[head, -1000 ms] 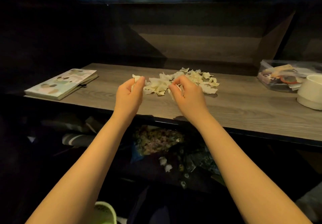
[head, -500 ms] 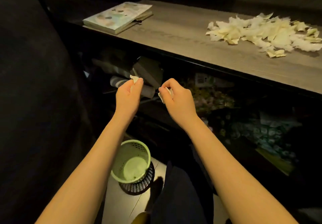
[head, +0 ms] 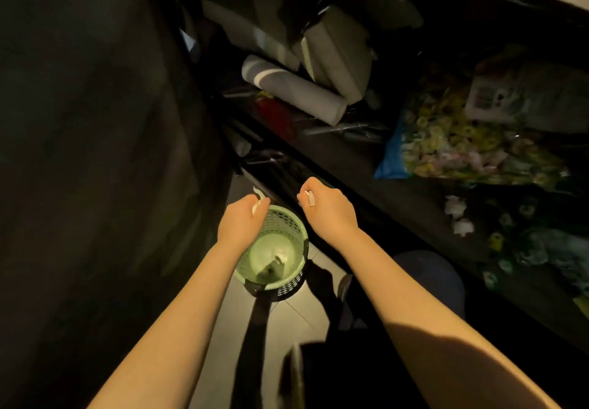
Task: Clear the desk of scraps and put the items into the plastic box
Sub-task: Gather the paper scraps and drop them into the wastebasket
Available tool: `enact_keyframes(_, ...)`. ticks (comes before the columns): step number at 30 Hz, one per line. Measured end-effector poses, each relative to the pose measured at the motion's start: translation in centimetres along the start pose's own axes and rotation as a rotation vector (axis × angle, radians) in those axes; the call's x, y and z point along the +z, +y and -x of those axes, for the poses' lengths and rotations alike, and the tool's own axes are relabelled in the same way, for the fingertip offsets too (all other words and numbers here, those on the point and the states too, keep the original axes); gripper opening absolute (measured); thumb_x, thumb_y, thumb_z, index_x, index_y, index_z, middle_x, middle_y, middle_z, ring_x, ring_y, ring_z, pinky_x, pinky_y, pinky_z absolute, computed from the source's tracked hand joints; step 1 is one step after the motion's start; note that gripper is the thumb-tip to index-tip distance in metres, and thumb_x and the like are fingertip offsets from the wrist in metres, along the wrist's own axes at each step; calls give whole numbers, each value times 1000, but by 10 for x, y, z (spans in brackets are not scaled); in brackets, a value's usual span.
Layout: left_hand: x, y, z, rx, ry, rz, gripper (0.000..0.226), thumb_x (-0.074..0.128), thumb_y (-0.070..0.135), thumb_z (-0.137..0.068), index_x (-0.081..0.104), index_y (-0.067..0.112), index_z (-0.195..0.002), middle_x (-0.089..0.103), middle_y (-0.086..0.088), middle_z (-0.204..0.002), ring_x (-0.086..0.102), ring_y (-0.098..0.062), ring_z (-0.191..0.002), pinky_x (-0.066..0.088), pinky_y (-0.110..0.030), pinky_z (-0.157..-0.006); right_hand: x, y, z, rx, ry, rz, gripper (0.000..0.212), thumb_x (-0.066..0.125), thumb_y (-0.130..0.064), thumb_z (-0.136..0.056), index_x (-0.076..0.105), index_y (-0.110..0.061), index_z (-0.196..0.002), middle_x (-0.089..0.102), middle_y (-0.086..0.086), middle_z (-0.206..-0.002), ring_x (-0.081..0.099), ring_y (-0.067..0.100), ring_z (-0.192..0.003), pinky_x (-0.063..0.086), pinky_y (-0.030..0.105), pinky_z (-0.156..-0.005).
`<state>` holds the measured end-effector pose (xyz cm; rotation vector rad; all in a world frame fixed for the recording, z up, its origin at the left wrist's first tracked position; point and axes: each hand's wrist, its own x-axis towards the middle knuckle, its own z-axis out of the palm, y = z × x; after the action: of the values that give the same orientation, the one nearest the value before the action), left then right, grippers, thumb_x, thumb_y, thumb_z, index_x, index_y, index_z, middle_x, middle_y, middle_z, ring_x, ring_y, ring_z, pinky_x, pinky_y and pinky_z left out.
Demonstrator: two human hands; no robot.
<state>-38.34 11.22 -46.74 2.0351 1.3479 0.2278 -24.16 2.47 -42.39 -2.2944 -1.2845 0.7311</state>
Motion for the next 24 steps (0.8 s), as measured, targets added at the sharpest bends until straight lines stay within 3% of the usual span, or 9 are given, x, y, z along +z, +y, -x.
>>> enact_keyframes(3,23,-36,-12,-66,-111,-188,36,40,37,-98,58,7,-90,64,-16,-93,58,-35,-93,41,-38,-70,19,10,-20,1,-51,44,18,40,-29,-99,51,-16,-104,64,8,-90,58,29,-82,48,40,-67)
enact_keyframes(5,37,-54,-20,-103,-187,-285,39,38,38,-98,58,5,-104,64,-17,-105,58,-35,-99,42,-36,-72,32,17,-32,-1,-85,79,17,38,-27,-99,50,-16,-102,62,7,-84,57,30,-76,46,39,-63)
enact_keyframes(8,56,-70,-30,-139,-310,-378,37,37,36,-98,55,5,-109,62,-16,-112,57,-33,-104,42,-35,-75,50,25,-45,-11,-153,151,14,39,-24,-98,49,-15,-102,59,6,-81,55,29,-72,42,36,-59)
enact_keyframes(14,87,-84,-53,-172,-500,-494,42,49,30,-93,45,7,-128,53,-17,-127,55,-34,-113,45,-39,-89,83,41,-59,-30,-239,199,20,38,-26,-99,51,-13,-106,66,11,-95,61,33,-87,41,36,-67)
enact_keyframes(20,95,-104,-61,-276,-551,-404,58,57,32,-85,37,10,-135,42,-17,-138,44,-35,-124,40,-45,-102,109,45,-76,-6,-324,250,22,39,-27,-97,49,-16,-112,66,12,-104,62,34,-95,46,39,-77)
enact_keyframes(24,81,-110,-65,-275,-556,-403,50,50,37,-90,41,11,-133,42,-14,-139,41,-34,-127,38,-45,-102,134,41,-90,8,-382,281,28,39,-25,-97,48,-16,-122,63,14,-115,59,35,-107,45,38,-84)
